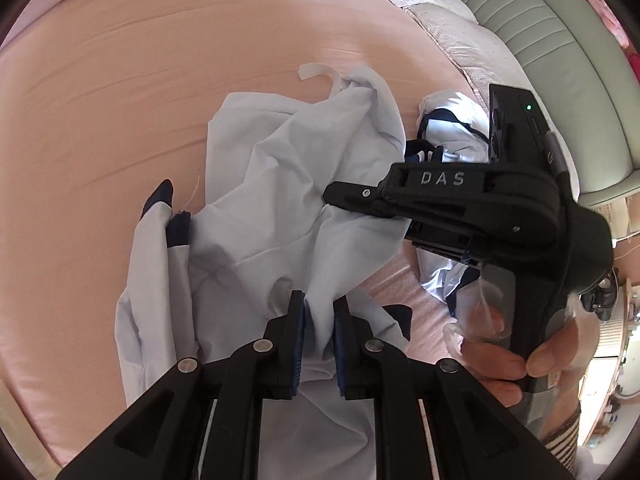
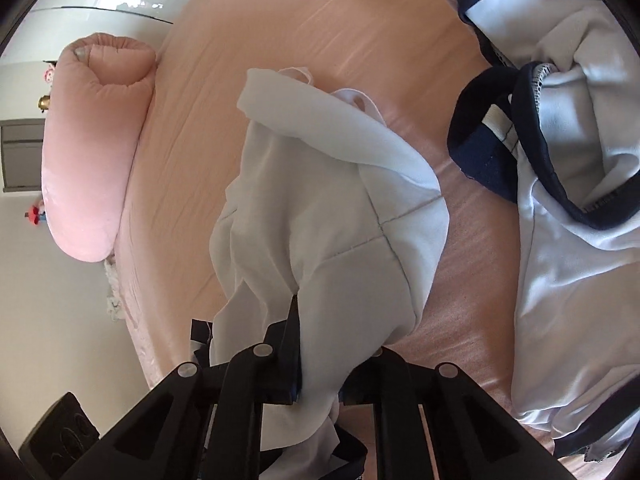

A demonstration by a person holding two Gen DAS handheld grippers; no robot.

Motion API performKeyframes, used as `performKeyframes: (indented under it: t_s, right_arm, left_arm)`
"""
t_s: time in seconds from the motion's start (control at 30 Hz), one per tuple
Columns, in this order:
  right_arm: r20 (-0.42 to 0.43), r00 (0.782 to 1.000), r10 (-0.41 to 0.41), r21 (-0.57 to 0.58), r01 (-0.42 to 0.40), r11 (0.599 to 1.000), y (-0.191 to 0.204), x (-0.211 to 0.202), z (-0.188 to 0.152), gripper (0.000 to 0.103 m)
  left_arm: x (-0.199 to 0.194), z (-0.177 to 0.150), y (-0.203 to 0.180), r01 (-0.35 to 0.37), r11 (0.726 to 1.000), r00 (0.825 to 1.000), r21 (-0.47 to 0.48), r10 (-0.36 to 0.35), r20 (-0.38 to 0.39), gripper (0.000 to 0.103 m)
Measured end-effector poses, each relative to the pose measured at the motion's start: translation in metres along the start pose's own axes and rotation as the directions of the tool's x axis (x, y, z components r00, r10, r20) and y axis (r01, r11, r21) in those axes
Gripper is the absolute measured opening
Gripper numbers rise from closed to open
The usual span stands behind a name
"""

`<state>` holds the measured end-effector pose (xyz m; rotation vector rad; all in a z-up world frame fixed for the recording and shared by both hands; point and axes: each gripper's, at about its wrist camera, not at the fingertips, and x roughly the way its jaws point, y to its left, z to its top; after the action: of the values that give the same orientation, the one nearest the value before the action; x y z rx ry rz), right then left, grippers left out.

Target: Fold clothes

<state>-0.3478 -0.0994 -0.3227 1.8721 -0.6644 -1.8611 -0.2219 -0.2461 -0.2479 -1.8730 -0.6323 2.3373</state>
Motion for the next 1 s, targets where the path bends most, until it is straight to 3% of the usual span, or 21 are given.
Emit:
performKeyframes:
  t_s: [0.07, 0.17, 0.2, 0.43, 0.6, 0.8, 0.93, 0.97, 1.0]
  right_arm:
    - [-0.004, 1.000, 0.011, 0.007, -0.011, 1.000, -0.004, 0.001, 0.001, 0.010]
    - [-0.012, 0.999, 0.038, 0.035, -0.037, 0.999, -0.012, 0.003, 0.001, 0.010]
    - [-0.017, 0.999, 0.040, 0.041, -0.039, 0.998, -0.015, 0.004, 0.002, 0.010]
    - [-0.018, 0.997, 0.076, 0.032, -0.075, 0.997, -0.033, 0.000, -0.006, 0.010]
    - [-0.007, 0.995, 0.104, 0.078, -0.103, 0.992, -0.041, 0.004, -0.012, 0.010]
    - [-0.014, 0.992, 0.125, 0.045, -0.124, 0.991, -0.049, 0.003, -0.012, 0.005]
    - [-0.018, 0.983, 0.183, 0.070, -0.182, 0.981, -0.059, 0.003, -0.013, 0.004]
    - [-0.018, 0.981, 0.193, 0.080, -0.191, 0.978, -0.061, 0.003, -0.013, 0.004]
    - [-0.017, 0.979, 0.203, 0.090, -0.201, 0.975, -0.063, 0.004, -0.014, 0.004]
  left_arm:
    - [-0.009, 0.007, 0.005, -0.015, 1.000, 1.000, -0.012, 0.015, -0.016, 0.024]
    - [-0.020, 0.020, 0.015, -0.027, 0.999, 0.999, -0.028, 0.027, 0.017, 0.055]
    - [-0.024, 0.024, 0.019, -0.030, 0.999, 0.999, -0.033, 0.031, 0.031, 0.059]
    - [-0.009, 0.064, 0.042, -0.061, 0.995, 0.997, -0.077, 0.064, 0.045, 0.059]
    - [0.024, 0.092, 0.049, -0.145, 0.984, 0.989, -0.105, 0.144, -0.018, 0.059]
    - [0.068, 0.107, 0.042, -0.137, 0.985, 0.987, -0.101, 0.127, -0.097, 0.059]
    - [0.077, 0.101, 0.026, -0.163, 0.986, 0.987, -0.047, 0.162, -0.017, 0.059]
    - [0.078, 0.099, 0.023, -0.168, 0.985, 0.986, -0.040, 0.168, 0.001, 0.057]
    - [0.079, 0.096, 0.021, -0.167, 0.985, 0.986, -0.036, 0.168, 0.014, 0.048]
